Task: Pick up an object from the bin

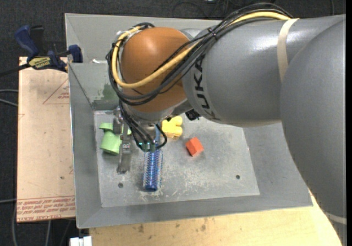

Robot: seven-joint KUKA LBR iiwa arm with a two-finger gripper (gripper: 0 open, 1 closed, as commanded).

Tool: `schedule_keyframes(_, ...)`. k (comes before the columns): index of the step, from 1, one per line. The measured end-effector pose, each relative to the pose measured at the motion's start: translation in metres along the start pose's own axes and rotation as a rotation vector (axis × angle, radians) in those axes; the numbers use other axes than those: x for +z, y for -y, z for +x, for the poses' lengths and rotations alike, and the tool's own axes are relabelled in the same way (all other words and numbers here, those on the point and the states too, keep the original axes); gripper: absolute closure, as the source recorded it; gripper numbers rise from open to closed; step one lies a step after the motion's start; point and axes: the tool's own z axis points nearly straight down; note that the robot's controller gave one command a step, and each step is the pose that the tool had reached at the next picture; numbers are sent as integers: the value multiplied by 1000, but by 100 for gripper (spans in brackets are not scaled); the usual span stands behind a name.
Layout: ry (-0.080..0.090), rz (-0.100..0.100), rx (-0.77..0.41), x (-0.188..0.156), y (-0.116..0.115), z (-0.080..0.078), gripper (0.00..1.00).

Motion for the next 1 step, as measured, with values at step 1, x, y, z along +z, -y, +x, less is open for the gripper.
schedule_keyframes(1, -3, 5, -107, 64, 79, 48, 0)
